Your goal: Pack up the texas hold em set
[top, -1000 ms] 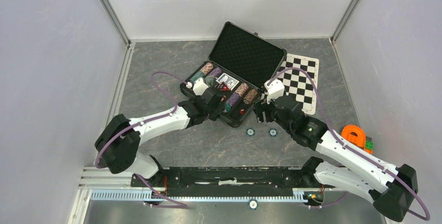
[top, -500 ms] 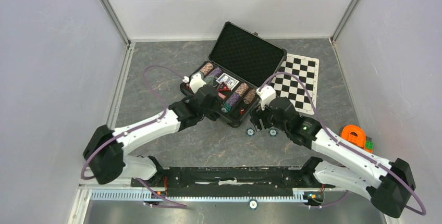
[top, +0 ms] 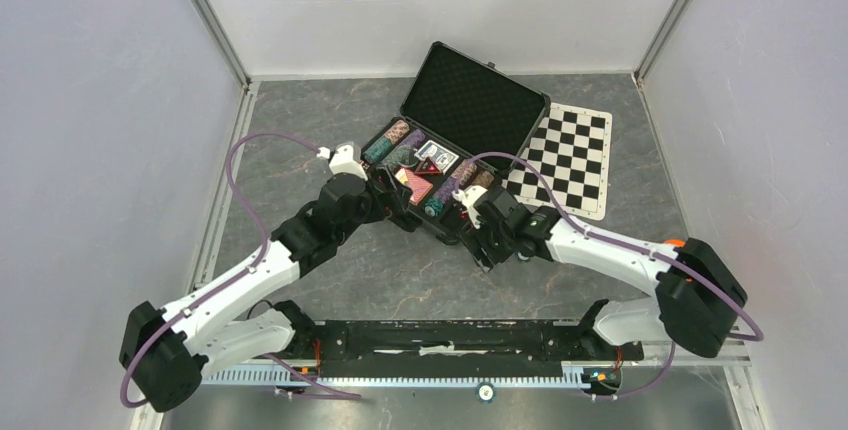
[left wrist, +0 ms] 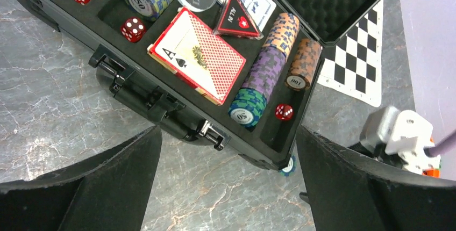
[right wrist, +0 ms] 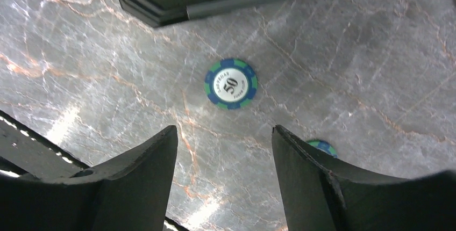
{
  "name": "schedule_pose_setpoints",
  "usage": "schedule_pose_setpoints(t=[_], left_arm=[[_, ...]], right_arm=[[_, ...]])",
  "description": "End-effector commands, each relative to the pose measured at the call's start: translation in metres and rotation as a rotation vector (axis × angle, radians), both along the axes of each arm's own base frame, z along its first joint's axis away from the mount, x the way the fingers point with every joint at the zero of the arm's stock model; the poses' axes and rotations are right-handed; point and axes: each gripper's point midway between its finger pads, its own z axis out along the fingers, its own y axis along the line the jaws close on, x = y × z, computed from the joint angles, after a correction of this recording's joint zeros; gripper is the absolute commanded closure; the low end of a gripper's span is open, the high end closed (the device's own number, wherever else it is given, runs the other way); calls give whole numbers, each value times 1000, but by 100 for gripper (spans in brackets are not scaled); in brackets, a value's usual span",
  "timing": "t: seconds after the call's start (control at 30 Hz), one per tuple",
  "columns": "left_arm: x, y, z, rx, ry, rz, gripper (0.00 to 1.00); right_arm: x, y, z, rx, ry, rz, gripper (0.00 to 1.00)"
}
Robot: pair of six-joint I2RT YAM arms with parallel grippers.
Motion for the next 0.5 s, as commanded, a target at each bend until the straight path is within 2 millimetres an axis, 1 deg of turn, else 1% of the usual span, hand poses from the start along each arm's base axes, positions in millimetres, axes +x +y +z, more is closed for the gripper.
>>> schedule_pose_setpoints(t=[0.0, 0.07, 0.23, 0.33, 0.47], left_arm=[[-5, -1, 10, 6, -53, -73, 0], [-7, 5, 10, 25, -56, -67, 0], [-10, 20, 17, 47, -94, -33, 0], [-13, 26, 22, 50, -112, -18, 0], [-14, 31, 20, 71, -110, -9, 0]], right_arm=[[12, 23, 11, 35, 11, 10, 30], [16, 27, 9, 27, 19, 7, 30], [18, 31, -1, 5, 49, -6, 30], [19, 29, -9, -18, 57, -19, 30], [21, 27, -18, -46, 65, -31, 30]])
